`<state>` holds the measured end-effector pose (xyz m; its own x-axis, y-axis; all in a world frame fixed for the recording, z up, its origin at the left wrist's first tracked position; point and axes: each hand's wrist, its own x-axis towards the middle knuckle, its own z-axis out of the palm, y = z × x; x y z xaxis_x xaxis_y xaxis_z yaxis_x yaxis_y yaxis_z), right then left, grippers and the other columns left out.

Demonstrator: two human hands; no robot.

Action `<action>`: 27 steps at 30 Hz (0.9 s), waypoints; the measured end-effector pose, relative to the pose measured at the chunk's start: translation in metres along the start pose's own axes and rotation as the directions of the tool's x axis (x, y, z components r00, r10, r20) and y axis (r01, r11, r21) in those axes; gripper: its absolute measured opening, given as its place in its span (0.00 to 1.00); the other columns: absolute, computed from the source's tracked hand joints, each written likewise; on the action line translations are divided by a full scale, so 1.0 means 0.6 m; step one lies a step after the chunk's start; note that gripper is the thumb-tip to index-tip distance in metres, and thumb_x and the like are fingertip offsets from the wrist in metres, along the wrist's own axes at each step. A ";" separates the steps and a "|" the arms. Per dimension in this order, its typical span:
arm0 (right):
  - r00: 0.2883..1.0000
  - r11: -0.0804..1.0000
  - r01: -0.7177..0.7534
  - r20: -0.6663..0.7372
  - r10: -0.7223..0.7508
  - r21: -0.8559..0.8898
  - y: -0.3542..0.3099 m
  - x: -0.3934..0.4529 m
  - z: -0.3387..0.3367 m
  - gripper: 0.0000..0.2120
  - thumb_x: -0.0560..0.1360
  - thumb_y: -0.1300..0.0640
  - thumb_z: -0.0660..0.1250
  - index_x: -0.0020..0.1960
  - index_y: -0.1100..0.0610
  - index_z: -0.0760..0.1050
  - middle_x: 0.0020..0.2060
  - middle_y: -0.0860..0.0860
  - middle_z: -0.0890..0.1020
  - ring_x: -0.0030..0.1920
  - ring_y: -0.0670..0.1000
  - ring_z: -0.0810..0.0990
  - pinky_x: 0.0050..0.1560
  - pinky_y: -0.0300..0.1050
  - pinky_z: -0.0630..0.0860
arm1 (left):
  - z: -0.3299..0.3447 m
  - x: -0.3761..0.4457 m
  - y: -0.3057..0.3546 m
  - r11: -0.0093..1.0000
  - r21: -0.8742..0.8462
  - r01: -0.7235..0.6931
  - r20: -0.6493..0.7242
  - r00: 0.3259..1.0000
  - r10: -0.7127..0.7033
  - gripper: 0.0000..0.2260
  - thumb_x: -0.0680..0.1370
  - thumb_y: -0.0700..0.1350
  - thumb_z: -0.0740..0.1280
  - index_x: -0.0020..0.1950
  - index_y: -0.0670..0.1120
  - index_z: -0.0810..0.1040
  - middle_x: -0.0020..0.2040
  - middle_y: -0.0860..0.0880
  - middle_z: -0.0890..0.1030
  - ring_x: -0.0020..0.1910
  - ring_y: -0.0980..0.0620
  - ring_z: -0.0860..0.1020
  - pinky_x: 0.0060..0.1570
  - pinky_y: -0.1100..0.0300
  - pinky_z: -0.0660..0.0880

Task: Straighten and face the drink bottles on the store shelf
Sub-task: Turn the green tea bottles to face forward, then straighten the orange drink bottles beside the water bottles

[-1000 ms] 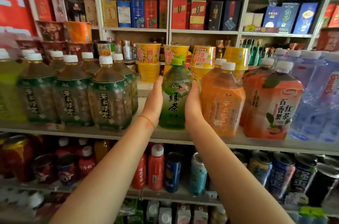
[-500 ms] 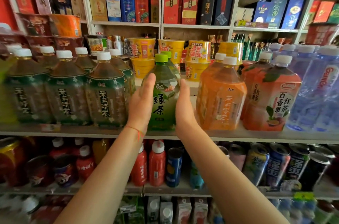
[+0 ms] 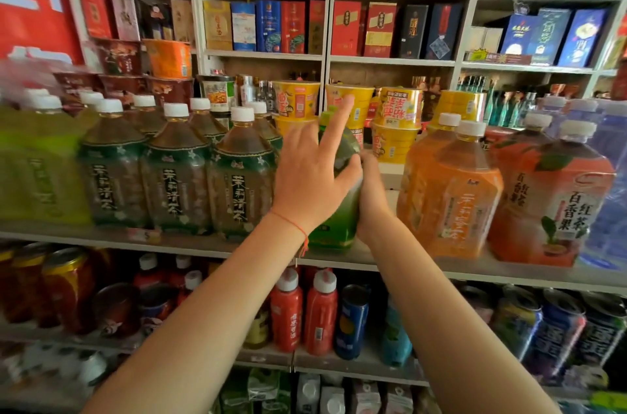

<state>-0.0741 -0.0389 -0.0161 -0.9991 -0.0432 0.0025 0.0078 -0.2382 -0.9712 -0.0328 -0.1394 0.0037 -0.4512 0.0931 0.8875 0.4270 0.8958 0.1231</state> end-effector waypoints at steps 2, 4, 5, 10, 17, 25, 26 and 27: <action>1.000 1.000 0.002 0.024 -0.002 0.002 0.006 -0.003 0.018 0.26 0.78 0.34 0.54 0.59 0.50 0.80 0.48 0.57 0.85 0.52 0.57 0.84 0.58 0.56 0.80 | -0.004 0.000 -0.019 0.989 0.143 -0.022 0.009 1.000 0.021 0.25 0.81 0.54 0.57 0.79 0.51 0.65 0.50 0.42 0.76 0.54 0.41 0.72 0.66 0.45 0.67; 0.997 1.000 0.006 0.073 -0.006 0.008 0.007 -0.006 0.031 0.26 0.79 0.36 0.54 0.60 0.52 0.80 0.46 0.58 0.85 0.50 0.57 0.84 0.55 0.55 0.79 | -0.009 -0.003 -0.034 0.984 0.181 0.009 0.030 0.999 -0.015 0.21 0.81 0.54 0.56 0.71 0.49 0.75 0.51 0.40 0.77 0.56 0.38 0.73 0.71 0.39 0.63; 0.996 1.000 0.010 0.088 -0.012 0.024 0.006 -0.008 0.034 0.25 0.80 0.37 0.53 0.60 0.52 0.80 0.45 0.58 0.85 0.49 0.57 0.84 0.54 0.54 0.79 | -0.011 -0.003 -0.039 0.982 0.188 0.006 0.041 0.999 -0.014 0.21 0.80 0.54 0.56 0.67 0.48 0.77 0.51 0.40 0.77 0.56 0.38 0.73 0.73 0.39 0.62; 0.996 0.999 0.033 0.088 -0.033 -0.005 -0.005 -0.031 0.030 0.20 0.82 0.43 0.53 0.56 0.52 0.80 0.44 0.56 0.85 0.48 0.55 0.84 0.50 0.51 0.79 | -0.012 -0.002 -0.030 0.992 0.128 0.022 0.061 0.998 -0.030 0.19 0.79 0.53 0.57 0.62 0.46 0.80 0.51 0.39 0.77 0.55 0.36 0.74 0.67 0.35 0.67; 0.713 0.662 0.651 -0.003 -0.702 -0.372 -0.077 -0.100 -0.016 0.18 0.80 0.57 0.60 0.69 0.52 0.74 0.65 0.45 0.77 0.65 0.43 0.73 0.64 0.40 0.71 | -0.001 0.001 0.048 0.980 -0.163 -0.114 -0.281 0.957 0.064 0.14 0.78 0.40 0.59 0.59 0.40 0.80 0.71 0.36 0.72 0.74 0.35 0.67 0.76 0.43 0.62; 0.630 0.531 0.497 -0.136 -0.765 -0.686 -0.119 -0.081 -0.163 0.23 0.83 0.52 0.55 0.77 0.55 0.64 0.75 0.51 0.68 0.75 0.50 0.64 0.75 0.50 0.60 | 0.071 0.004 0.146 0.929 -0.370 -0.005 -0.061 0.998 -0.019 0.20 0.79 0.44 0.61 0.72 0.41 0.71 0.71 0.43 0.73 0.72 0.47 0.68 0.75 0.59 0.60; 0.660 0.560 0.466 -0.152 -0.735 -0.685 -0.119 -0.079 -0.177 0.24 0.83 0.50 0.53 0.78 0.55 0.62 0.75 0.51 0.68 0.75 0.50 0.64 0.75 0.46 0.59 | 0.080 0.002 0.156 0.906 -0.420 0.049 0.015 0.999 -0.046 0.21 0.80 0.44 0.62 0.74 0.43 0.69 0.72 0.45 0.71 0.73 0.50 0.67 0.74 0.60 0.59; 0.685 0.584 0.440 -0.166 -0.709 -0.682 -0.120 -0.079 -0.189 0.24 0.83 0.48 0.52 0.77 0.56 0.63 0.74 0.52 0.69 0.74 0.50 0.65 0.74 0.47 0.61 | 0.085 0.002 0.166 0.862 -0.486 0.141 0.117 0.989 -0.095 0.22 0.82 0.45 0.62 0.76 0.45 0.67 0.73 0.48 0.70 0.73 0.54 0.65 0.73 0.61 0.59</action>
<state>-0.0323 0.0900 0.0266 -0.6974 0.3000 0.6509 -0.4638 0.5035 -0.7289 -0.0308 -0.0278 -0.0059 -0.5783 0.0575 0.8138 0.6859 0.5742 0.4469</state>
